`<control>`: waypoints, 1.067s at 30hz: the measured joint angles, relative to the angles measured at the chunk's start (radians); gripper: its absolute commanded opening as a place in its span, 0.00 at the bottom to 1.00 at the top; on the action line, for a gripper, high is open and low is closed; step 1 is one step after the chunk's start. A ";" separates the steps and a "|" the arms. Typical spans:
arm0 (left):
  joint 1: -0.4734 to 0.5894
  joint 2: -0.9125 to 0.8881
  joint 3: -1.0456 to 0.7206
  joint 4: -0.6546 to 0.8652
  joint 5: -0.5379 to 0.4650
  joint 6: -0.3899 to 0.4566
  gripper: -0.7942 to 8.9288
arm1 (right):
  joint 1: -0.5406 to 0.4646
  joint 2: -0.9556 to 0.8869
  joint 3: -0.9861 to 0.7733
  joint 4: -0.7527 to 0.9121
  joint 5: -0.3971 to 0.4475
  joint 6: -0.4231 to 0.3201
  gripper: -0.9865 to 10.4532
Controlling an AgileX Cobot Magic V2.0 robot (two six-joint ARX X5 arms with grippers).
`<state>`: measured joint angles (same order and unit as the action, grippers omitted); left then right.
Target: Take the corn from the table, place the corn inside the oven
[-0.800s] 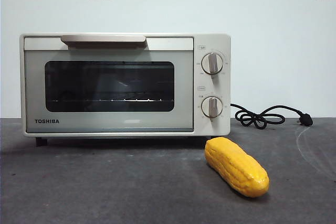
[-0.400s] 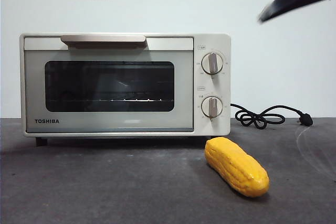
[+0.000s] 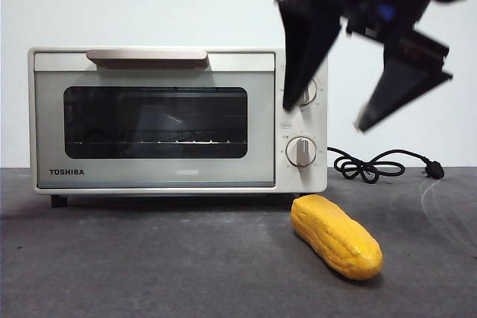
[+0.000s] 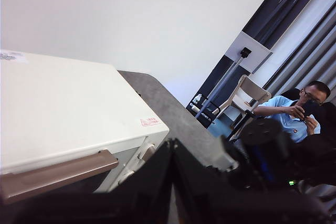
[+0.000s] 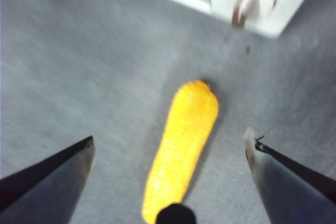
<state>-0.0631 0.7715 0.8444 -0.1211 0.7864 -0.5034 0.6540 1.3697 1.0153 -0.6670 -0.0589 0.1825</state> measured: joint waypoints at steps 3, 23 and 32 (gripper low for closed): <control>0.000 0.000 0.000 0.000 -0.002 0.003 0.08 | 0.000 0.045 0.000 -0.001 -0.001 -0.012 0.51; 0.000 0.014 0.000 -0.001 -0.002 0.005 0.08 | 0.000 0.253 0.000 0.021 -0.058 -0.040 0.50; 0.000 0.014 0.000 -0.044 -0.002 0.005 0.08 | 0.000 0.265 0.000 0.002 -0.058 -0.041 0.32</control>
<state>-0.0631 0.7860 0.8444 -0.1650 0.7849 -0.4980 0.6540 1.6344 1.0153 -0.6647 -0.1165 0.1417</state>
